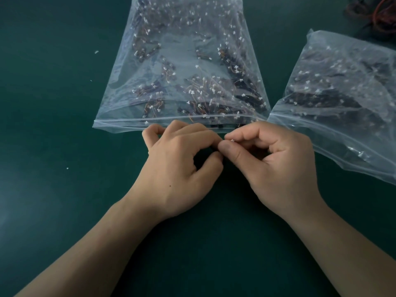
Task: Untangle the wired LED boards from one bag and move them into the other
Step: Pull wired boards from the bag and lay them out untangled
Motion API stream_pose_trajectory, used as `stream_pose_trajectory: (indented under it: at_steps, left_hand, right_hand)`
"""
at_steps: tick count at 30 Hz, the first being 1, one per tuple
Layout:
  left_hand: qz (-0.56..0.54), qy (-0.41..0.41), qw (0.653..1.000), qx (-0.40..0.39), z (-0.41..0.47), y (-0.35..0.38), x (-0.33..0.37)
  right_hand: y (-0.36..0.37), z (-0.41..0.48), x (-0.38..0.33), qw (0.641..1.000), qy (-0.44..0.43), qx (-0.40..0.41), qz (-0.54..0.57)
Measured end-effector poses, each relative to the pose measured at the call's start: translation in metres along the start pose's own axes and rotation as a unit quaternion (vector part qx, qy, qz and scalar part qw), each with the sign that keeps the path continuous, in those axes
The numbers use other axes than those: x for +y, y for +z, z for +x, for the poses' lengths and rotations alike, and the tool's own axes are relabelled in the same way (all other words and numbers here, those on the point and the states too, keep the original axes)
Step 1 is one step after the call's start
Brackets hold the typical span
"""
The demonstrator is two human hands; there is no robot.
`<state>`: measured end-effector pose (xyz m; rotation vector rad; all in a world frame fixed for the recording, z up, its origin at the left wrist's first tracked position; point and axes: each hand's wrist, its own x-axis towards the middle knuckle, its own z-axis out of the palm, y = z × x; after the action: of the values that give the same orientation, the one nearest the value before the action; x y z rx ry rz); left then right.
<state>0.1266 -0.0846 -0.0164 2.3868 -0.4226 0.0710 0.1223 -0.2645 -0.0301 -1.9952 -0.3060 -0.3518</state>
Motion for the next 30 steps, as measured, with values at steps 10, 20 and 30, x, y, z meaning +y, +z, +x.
stream_pose_trajectory:
  at_steps: [10, 20, 30]
  left_hand:
    - [-0.017, 0.005, 1.0, -0.004, 0.0, 0.002, -0.001]
    - [0.039, 0.021, 0.998, -0.038, -0.002, 0.006, -0.004]
    - [0.057, 0.022, 0.998, -0.023, -0.003, 0.007, -0.007]
  right_hand:
    - [0.001, -0.002, -0.003, 1.0, 0.004, -0.03, 0.002]
    - [0.01, -0.001, 0.006, 0.966, 0.016, -0.061, -0.249]
    - [0.012, -0.001, 0.002, 0.943, 0.054, -0.086, -0.316]
